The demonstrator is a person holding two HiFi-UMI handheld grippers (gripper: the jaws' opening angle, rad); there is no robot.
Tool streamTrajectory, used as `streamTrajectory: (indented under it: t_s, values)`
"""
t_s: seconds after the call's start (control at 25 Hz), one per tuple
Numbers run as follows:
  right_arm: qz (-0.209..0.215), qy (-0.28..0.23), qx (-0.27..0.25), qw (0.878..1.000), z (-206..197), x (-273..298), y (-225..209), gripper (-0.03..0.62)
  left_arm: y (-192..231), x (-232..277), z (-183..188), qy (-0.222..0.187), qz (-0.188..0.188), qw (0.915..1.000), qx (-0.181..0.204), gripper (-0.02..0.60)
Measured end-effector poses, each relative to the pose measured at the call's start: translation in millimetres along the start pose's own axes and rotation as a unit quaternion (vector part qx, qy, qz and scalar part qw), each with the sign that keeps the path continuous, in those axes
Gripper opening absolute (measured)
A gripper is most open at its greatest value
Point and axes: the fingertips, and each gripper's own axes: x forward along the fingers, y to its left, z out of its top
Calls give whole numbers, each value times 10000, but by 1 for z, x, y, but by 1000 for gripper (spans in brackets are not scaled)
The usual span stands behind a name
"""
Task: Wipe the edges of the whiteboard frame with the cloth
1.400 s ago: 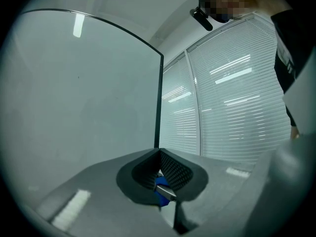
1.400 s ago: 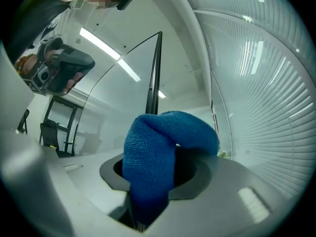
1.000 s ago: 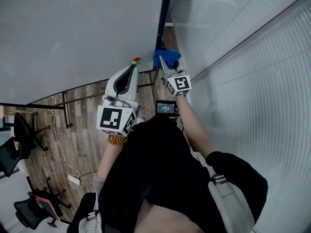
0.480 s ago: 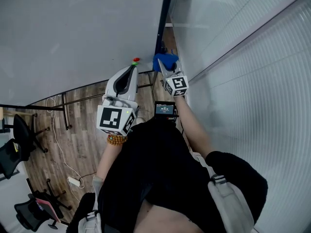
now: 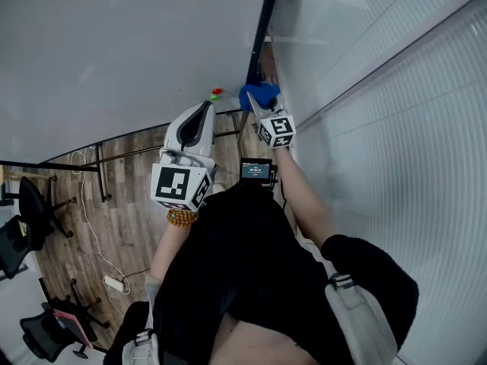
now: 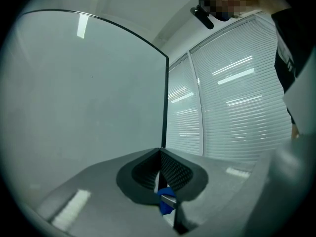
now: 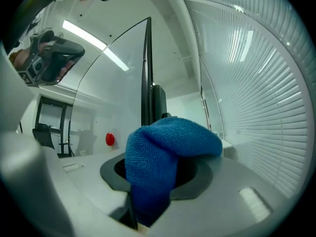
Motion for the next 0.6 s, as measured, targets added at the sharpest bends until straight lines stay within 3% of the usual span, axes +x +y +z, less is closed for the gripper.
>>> streamTrajectory:
  t_s: [0.6]
  values:
    - [-113, 961, 113, 9952, -60, 1, -5, 160, 9, -10, -2, 8, 72, 10000, -22, 2]
